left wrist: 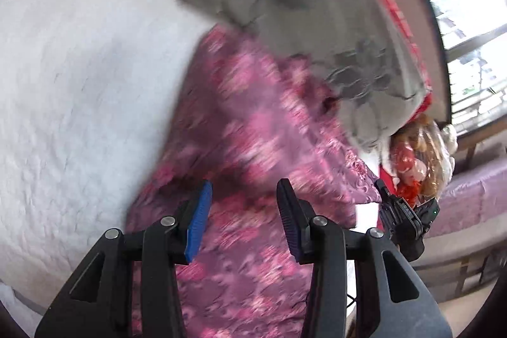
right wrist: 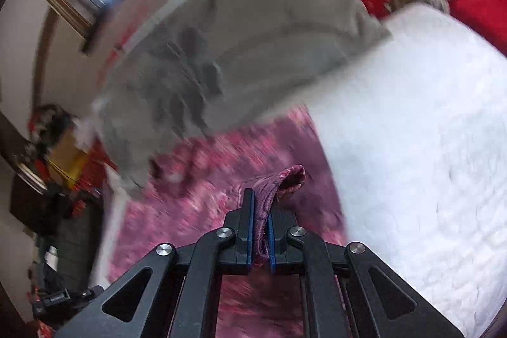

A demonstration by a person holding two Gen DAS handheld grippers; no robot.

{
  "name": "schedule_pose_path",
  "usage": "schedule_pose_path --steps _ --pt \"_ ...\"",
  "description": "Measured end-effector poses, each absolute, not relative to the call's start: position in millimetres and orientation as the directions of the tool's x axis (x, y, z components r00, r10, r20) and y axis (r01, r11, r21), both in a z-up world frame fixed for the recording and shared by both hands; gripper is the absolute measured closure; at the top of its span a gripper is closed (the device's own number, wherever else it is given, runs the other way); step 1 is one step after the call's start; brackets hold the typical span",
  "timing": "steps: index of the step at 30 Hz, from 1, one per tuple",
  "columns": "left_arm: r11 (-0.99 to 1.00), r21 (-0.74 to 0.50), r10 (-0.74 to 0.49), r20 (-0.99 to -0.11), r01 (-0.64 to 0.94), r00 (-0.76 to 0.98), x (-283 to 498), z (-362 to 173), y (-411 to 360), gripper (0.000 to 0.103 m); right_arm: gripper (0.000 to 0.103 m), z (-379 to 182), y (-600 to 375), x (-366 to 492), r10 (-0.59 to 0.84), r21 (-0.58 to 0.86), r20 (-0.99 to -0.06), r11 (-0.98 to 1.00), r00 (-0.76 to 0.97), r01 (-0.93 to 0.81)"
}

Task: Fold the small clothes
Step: 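Release the sleeve with the left gripper and smooth the folded shirt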

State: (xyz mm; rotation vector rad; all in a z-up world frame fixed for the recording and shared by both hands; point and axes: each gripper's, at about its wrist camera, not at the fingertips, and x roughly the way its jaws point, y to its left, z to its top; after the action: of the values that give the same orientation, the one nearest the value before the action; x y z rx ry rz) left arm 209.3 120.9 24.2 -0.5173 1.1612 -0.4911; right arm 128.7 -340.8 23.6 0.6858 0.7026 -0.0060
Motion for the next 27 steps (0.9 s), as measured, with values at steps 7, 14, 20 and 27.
schedule_pose_path --steps 7,14,20,27 --pt "0.937 -0.309 -0.347 -0.878 0.163 0.331 253.9 22.2 59.2 0.05 0.096 11.5 -344.6 142.8 0.177 0.538 -0.65 0.794 0.739 0.283" --pt "0.96 -0.19 -0.24 -0.938 0.206 0.25 245.0 -11.8 48.8 0.049 0.085 8.4 -344.6 132.6 0.129 0.474 -0.713 0.813 0.689 0.338" --pt "0.964 -0.165 -0.216 -0.944 0.21 0.249 240.2 -34.5 39.4 0.044 0.08 4.2 -307.3 145.9 0.206 0.39 -0.748 0.906 0.631 0.167" --pt "0.95 -0.242 -0.285 -0.932 0.199 0.224 195.5 -15.3 61.3 0.045 0.079 -2.5 -304.3 132.1 0.231 0.37 -0.828 0.91 0.511 0.188"
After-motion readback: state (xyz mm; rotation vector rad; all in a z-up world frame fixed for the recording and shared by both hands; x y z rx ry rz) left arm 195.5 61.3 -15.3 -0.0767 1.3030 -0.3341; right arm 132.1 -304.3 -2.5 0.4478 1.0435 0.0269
